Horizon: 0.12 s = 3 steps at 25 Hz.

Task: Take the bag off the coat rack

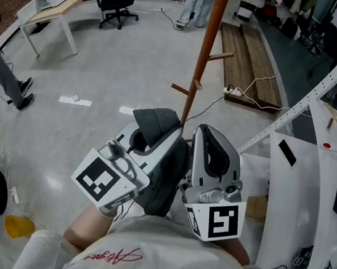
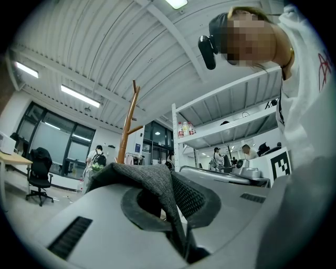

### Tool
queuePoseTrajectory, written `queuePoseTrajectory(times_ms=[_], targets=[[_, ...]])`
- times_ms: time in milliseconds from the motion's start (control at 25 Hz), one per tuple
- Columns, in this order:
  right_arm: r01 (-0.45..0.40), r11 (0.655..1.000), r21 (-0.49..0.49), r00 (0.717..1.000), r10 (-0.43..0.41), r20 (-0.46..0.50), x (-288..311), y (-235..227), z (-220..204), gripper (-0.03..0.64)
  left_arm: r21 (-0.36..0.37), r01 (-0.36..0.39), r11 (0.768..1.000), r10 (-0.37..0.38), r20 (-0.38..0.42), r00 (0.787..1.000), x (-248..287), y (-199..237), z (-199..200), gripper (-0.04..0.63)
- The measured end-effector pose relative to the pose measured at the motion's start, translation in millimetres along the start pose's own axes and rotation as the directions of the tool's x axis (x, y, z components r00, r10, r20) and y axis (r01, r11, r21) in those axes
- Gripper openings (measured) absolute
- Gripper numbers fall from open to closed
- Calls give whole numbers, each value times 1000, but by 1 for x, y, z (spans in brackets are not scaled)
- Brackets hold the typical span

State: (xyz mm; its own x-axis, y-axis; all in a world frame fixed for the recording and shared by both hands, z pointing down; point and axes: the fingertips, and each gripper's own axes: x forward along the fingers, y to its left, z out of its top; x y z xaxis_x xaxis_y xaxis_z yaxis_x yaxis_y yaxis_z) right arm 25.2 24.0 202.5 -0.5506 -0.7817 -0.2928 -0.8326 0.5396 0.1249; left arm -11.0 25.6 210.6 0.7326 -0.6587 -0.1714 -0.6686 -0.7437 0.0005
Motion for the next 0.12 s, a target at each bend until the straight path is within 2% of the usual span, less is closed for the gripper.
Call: queuePoseTrajectory(times_ms=[120], targets=[[0,1000,2,1000,0,7,0,0,2,18,-19,-17,1000,17,31,999,1,4,7,37]])
